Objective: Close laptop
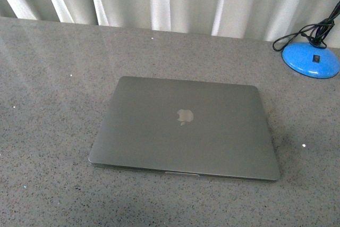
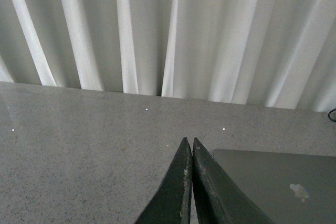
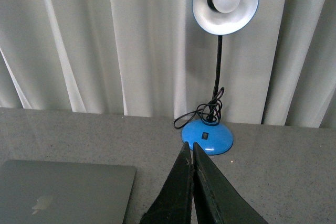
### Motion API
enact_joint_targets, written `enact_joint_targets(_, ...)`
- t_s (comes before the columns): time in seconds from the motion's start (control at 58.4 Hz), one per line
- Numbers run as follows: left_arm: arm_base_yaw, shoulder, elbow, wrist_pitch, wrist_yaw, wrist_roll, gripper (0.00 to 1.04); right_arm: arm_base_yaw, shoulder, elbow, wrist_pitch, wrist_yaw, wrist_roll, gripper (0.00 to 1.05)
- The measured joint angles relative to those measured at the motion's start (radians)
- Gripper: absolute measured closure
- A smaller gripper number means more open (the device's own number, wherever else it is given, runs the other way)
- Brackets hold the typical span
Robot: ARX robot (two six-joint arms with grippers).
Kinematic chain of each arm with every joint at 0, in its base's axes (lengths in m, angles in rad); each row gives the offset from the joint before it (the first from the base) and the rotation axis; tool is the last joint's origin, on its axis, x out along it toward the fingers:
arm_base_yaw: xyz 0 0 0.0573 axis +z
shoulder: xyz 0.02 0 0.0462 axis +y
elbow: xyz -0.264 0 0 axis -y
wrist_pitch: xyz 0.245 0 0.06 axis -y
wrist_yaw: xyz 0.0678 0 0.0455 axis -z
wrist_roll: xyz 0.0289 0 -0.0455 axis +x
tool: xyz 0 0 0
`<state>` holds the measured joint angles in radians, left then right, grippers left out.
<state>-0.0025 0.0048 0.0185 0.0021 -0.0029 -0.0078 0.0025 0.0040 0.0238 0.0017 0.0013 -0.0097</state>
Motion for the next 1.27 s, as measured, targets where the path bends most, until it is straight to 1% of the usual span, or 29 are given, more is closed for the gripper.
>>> enact_joint_targets(0.017,0.0,0.0,0.0,-0.002,0.0,0.0,1.01,0.0,0.0,0.0,0.0,0.0,0.0,1.04)
enact_joint_targets(0.034,0.0,0.0,0.0,-0.002,0.0,0.0,0.99,0.0,0.0,0.0,0.0,0.0,0.0,1.04)
enact_joint_targets(0.051,0.0,-0.001,0.0,-0.002,0.0,0.0,0.94,0.0,0.0,0.0,0.0,0.0,-0.001,1.02)
enact_joint_targets(0.103,0.0,-0.001,0.0,-0.002,0.0,0.0,0.83,0.0,0.0,0.0,0.0,0.0,0.0,0.92)
enact_joint_targets(0.12,0.0,-0.001,0.0,-0.002,0.0,0.0,0.81,0.0,0.0,0.0,0.0,0.0,0.0,0.91)
enact_joint_targets(0.154,0.0,-0.001,0.0,-0.002,0.0,0.0,0.76,0.0,0.0,0.0,0.0,0.0,0.0,0.84)
enact_joint_targets(0.188,0.0,-0.001,0.0,-0.002,0.001,0.0,0.69,0.0,0.0,0.0,0.0,0.0,0.0,0.78)
enact_joint_targets(0.205,0.0,-0.002,0.0,-0.002,0.001,0.0,0.67,0.0,0.0,0.0,0.0,0.0,0.0,0.77)
enact_joint_targets(0.24,0.0,-0.001,0.0,-0.002,0.001,0.0,0.6,0.0,0.0,0.0,0.0,0.0,0.0,0.7)
enact_joint_targets(0.257,0.0,-0.001,0.0,-0.002,0.0,0.0,0.58,0.0,0.0,0.0,0.0,0.0,0.0,0.68)
enact_joint_targets(0.274,0.0,-0.001,0.0,-0.002,0.0,0.0,0.53,0.0,0.0,0.0,0.0,0.0,0.0,0.62)
enact_joint_targets(0.342,0.0,-0.002,0.0,-0.002,0.0,0.0,0.37,0.0,0.0,0.0,0.0,0.0,0.0,0.45)
enact_joint_targets(0.359,0.0,-0.002,0.0,-0.002,0.0,0.0,0.31,0.0,0.0,0.0,0.0,0.0,0.0,0.41)
enact_joint_targets(0.376,0.0,-0.002,0.0,-0.002,0.0,0.0,0.3,0.0,0.0,0.0,0.0,0.0,0.0,0.38)
enact_joint_targets(0.394,0.0,-0.002,0.0,-0.002,0.0,0.0,0.24,0.0,0.0,0.0,0.0,0.0,0.0,0.34)
enact_joint_targets(0.462,0.0,-0.002,0.0,-0.002,0.0,0.0,0.07,0.0,0.0,0.0,0.0,0.0,0.0,0.17)
enact_joint_targets(0.479,0.0,-0.002,0.0,-0.002,0.0,0.001,0.05,0.0,0.0,0.0,0.0,0.0,0.0,0.13)
enact_joint_targets(0.513,0.0,-0.002,0.0,-0.002,0.0,0.001,0.06,0.0,0.0,0.0,0.0,0.0,0.001,0.08)
enact_joint_targets(0.53,0.0,-0.002,0.0,-0.002,0.0,0.0,0.07,0.0,0.0,0.0,0.0,0.0,0.002,0.08)
enact_joint_targets(0.599,0.0,-0.002,0.0,-0.002,0.0,0.001,0.07,0.0,0.0,0.0,0.0,0.0,0.003,0.11)
enact_joint_targets(1.266,0.0,-0.002,0.0,-0.002,0.001,0.001,0.07,0.0,0.0,0.0,0.0,0.0,0.004,0.1)
